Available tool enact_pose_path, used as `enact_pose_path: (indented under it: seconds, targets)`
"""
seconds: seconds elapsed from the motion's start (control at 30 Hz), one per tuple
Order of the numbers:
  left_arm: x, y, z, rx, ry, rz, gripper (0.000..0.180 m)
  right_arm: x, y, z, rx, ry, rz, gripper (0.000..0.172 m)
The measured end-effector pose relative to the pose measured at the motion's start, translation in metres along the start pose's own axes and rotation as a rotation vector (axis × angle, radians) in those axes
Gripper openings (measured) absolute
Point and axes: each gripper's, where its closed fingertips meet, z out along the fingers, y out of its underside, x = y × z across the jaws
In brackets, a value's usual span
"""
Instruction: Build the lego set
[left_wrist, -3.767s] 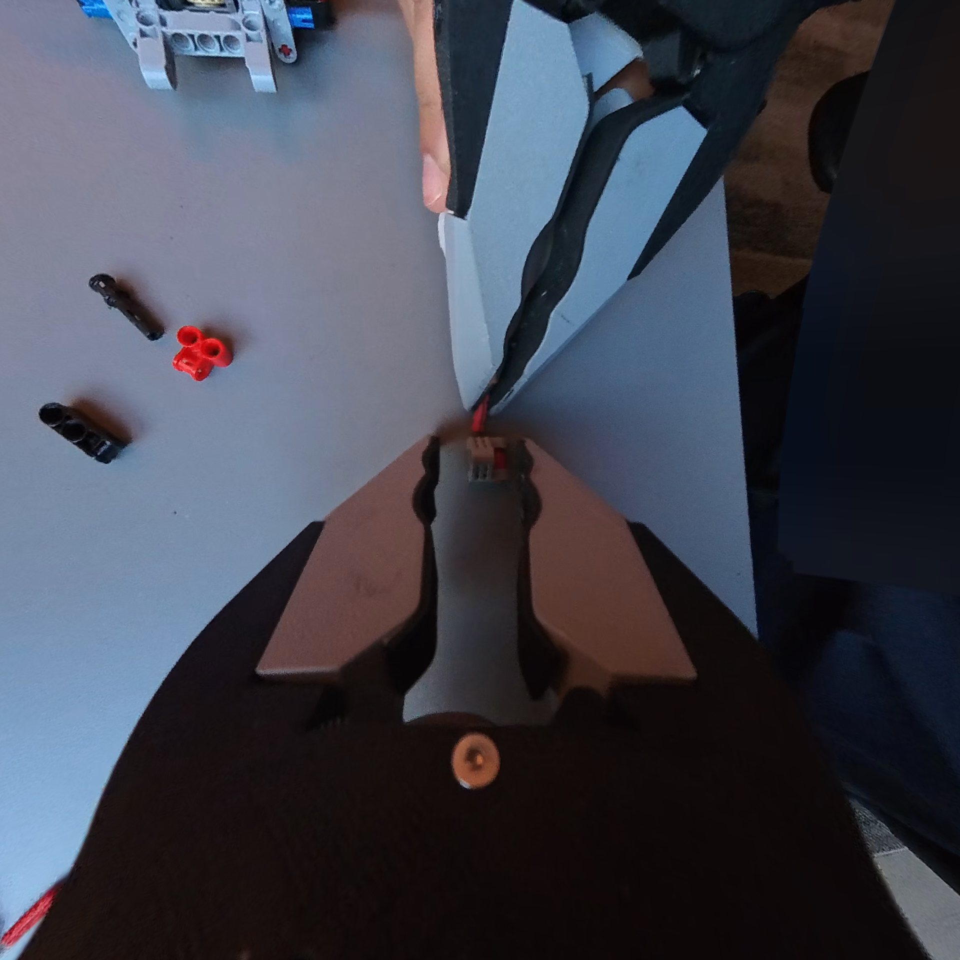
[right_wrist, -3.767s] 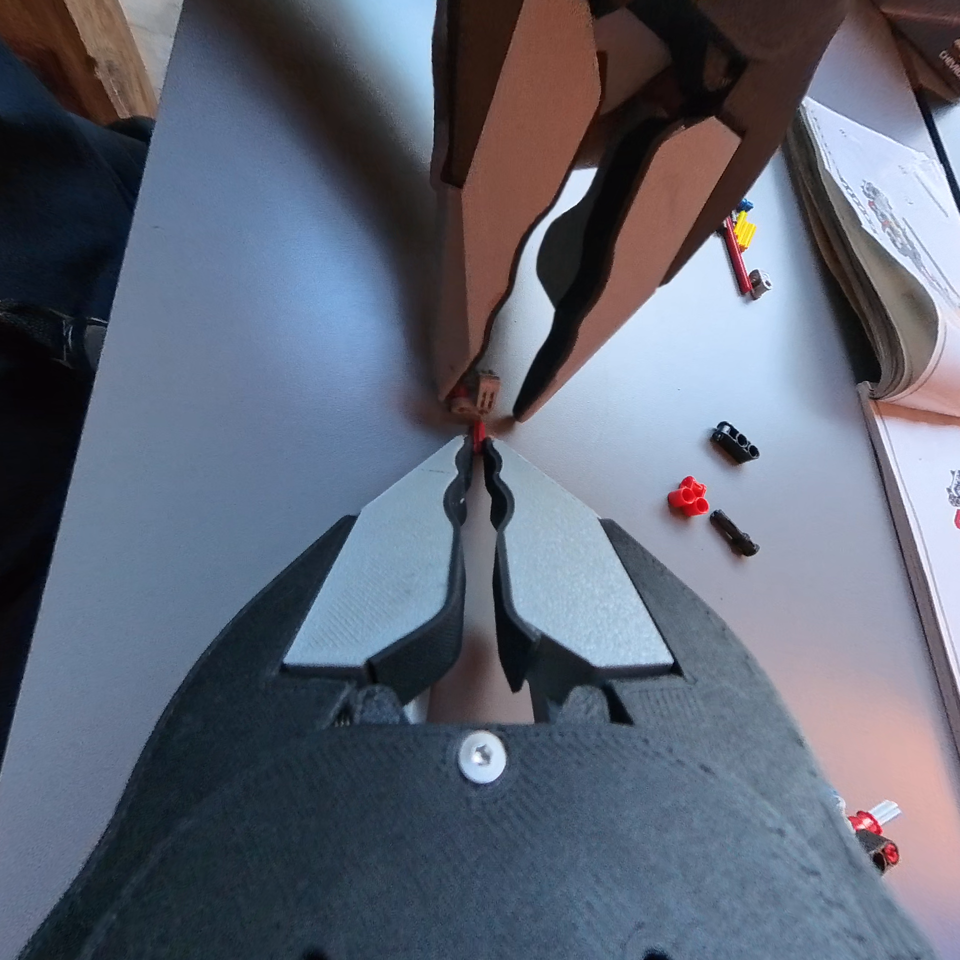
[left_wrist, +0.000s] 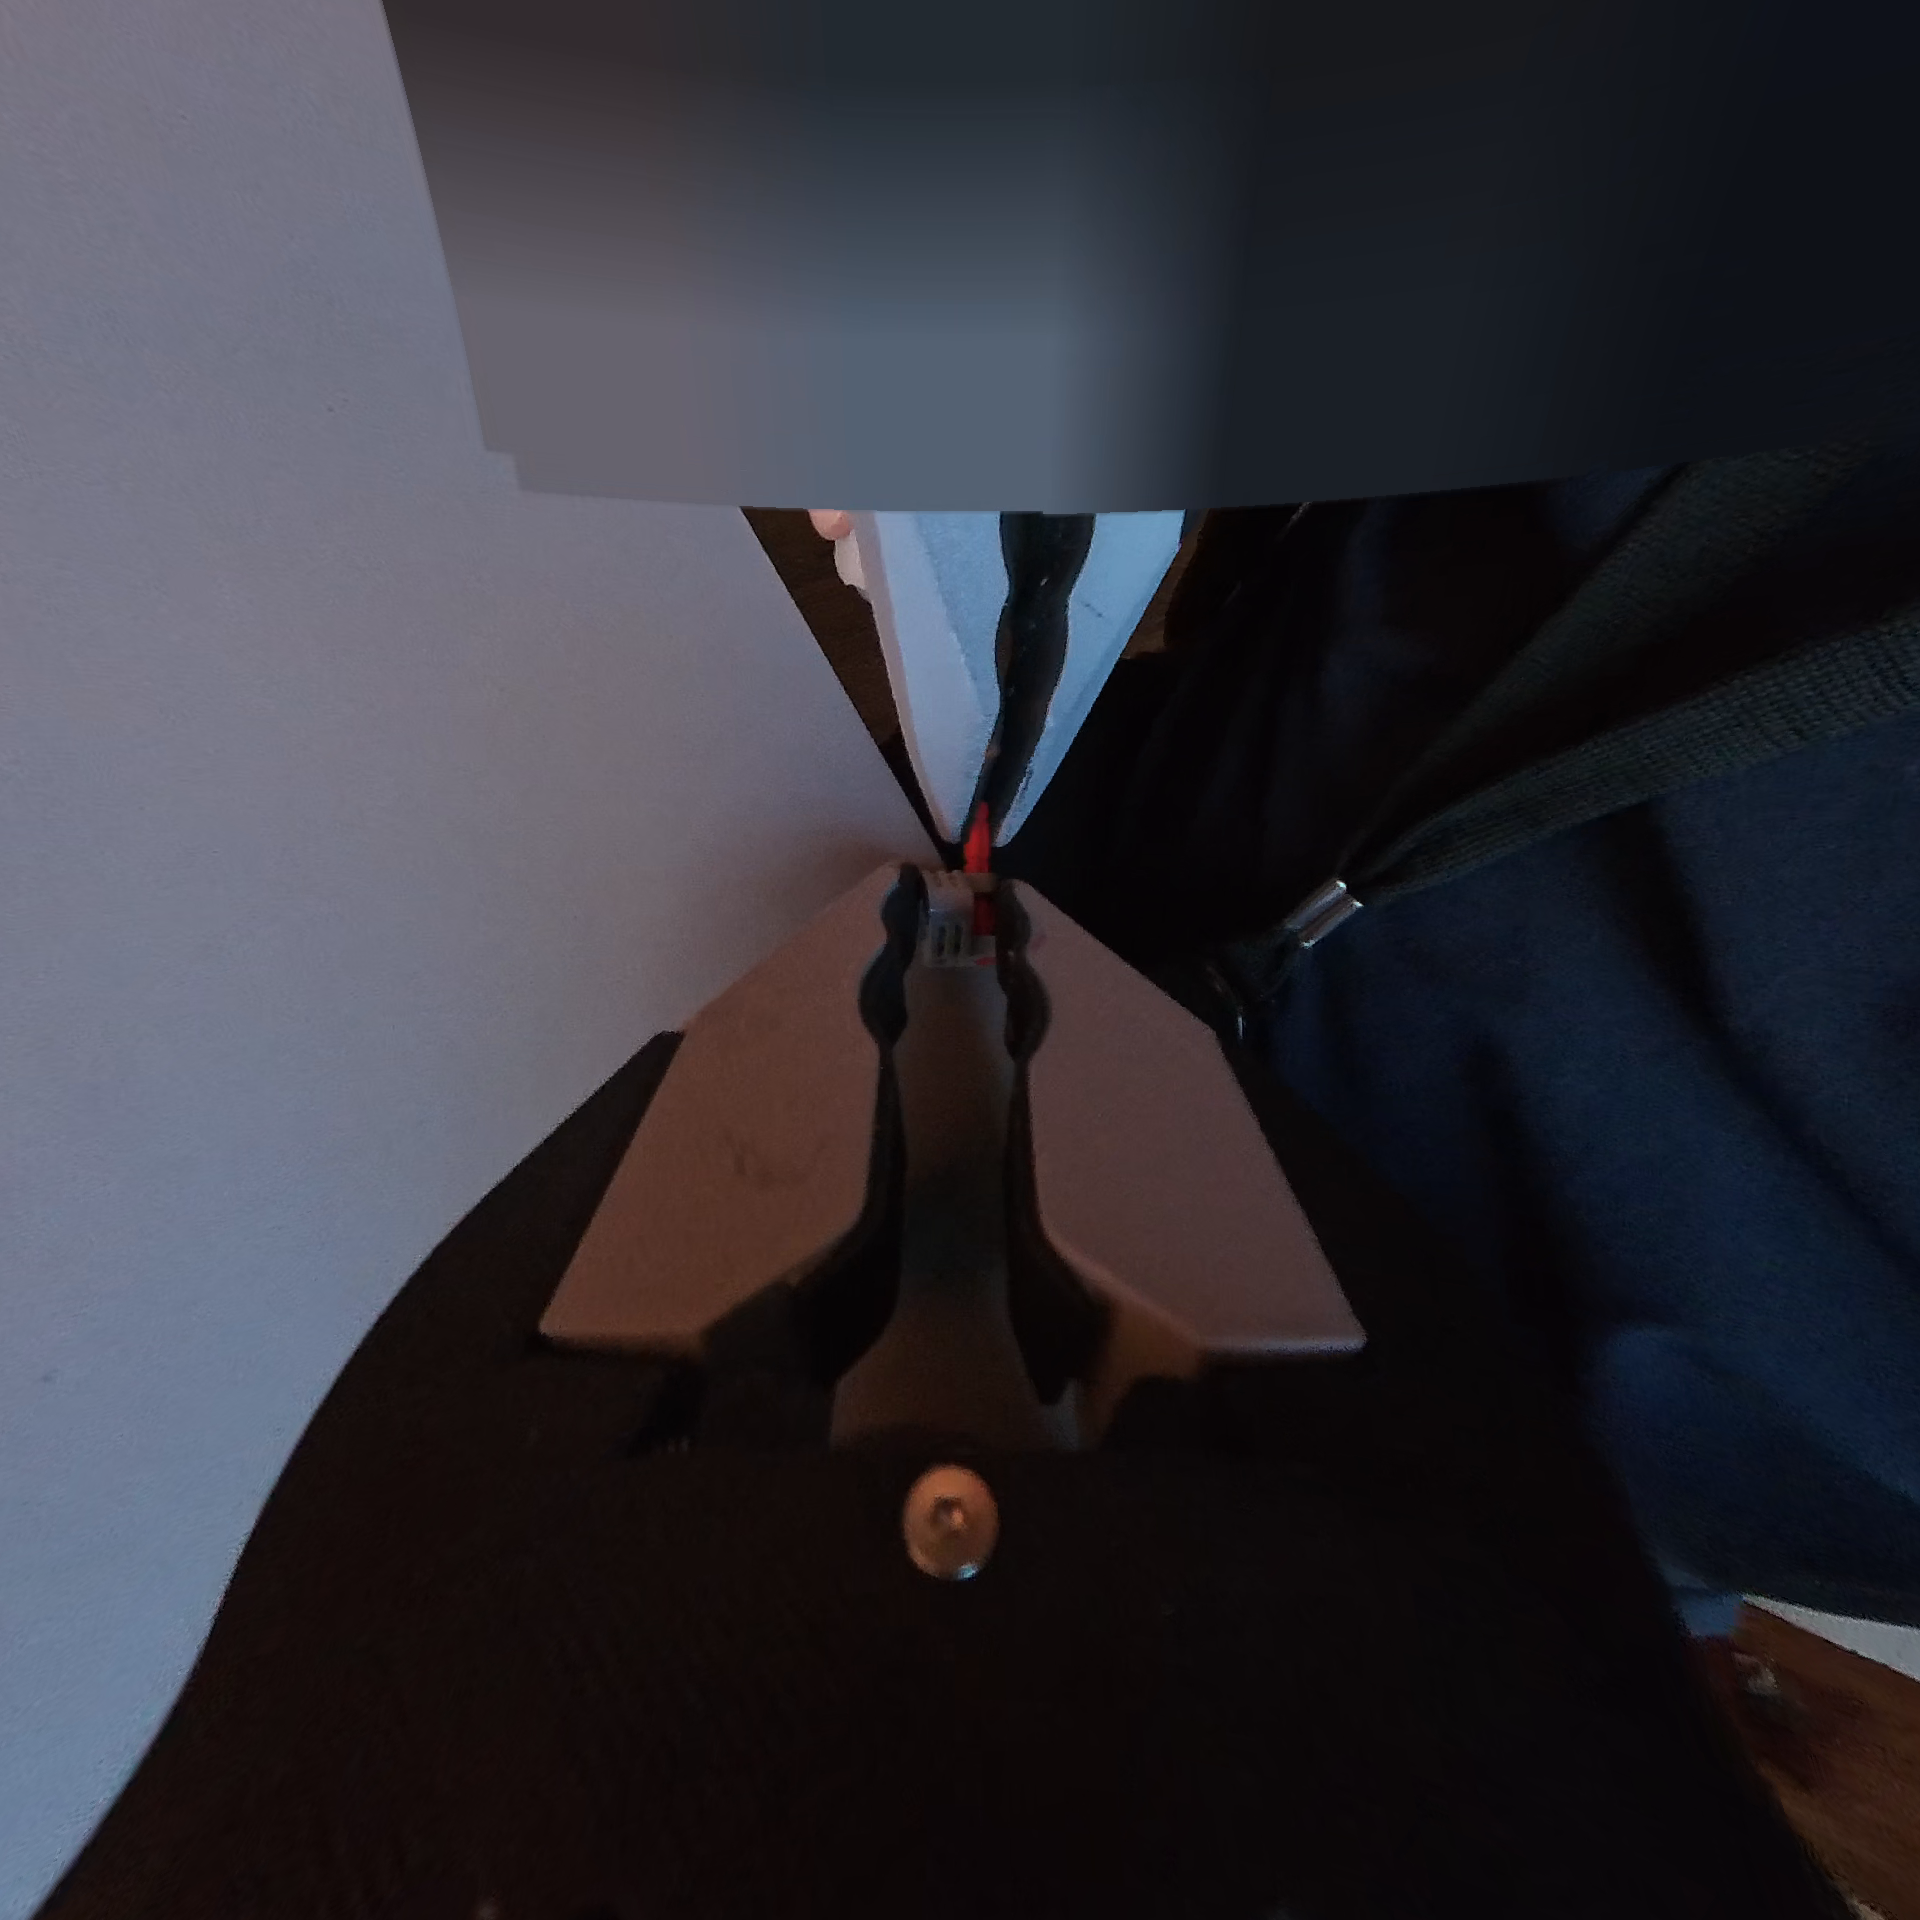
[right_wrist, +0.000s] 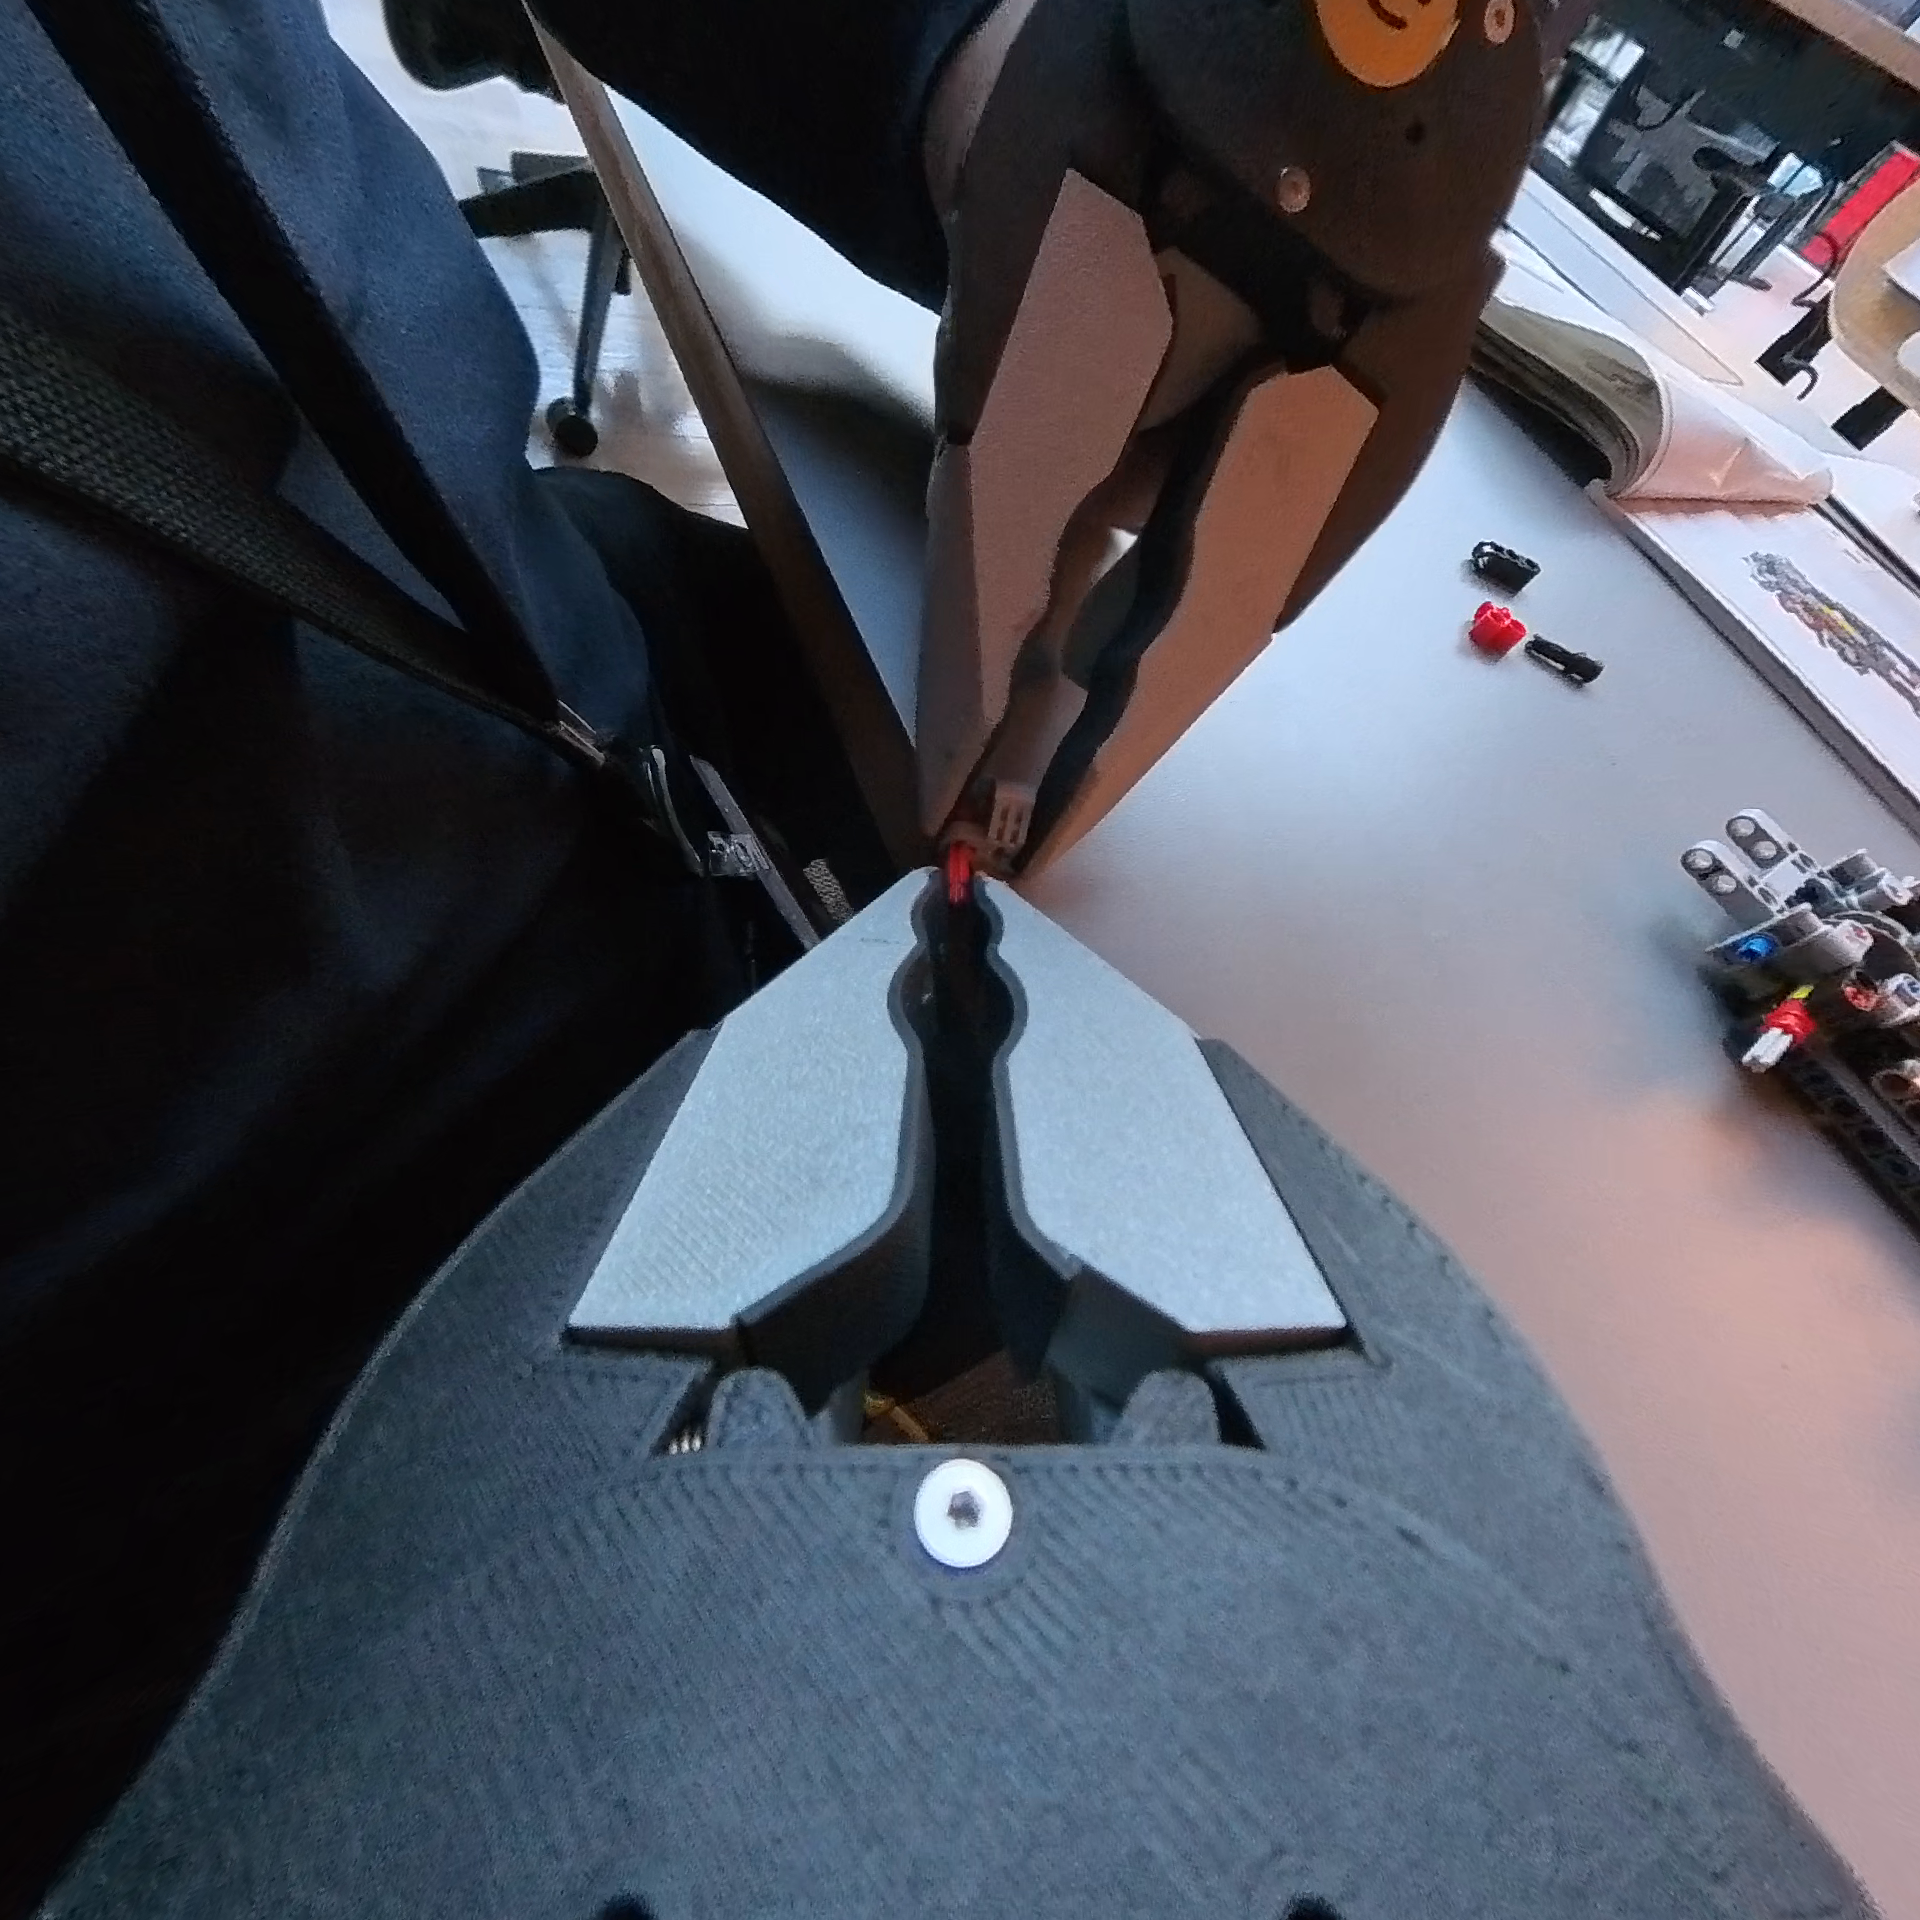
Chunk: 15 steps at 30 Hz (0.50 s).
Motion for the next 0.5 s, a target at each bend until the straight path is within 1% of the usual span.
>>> enact_pose_path:
  seconds: [0.2, 0.33, 0.5]
  targets:
    - [-0.0002, 0.0001, -0.0002, 0.004, 0.007, -0.031, 0.013, -0.0002, -0.0004, 0.0003, 0.016, -0.001, -0.011, 0.0]
    - [-0.0006, 0.0, -0.0006, 0.021, 0.001, -0.129, 0.012, 0.0002, -0.0013, 0.0007, 0.023, 0.034, -0.089, 0.0]
    - [-0.0029, 0.0006, -0.0017, 0.051, -0.087, -0.218, 0.012, 0.0019, -0.0011, 0.0014, 0.045, 0.032, -0.114, 0.0]
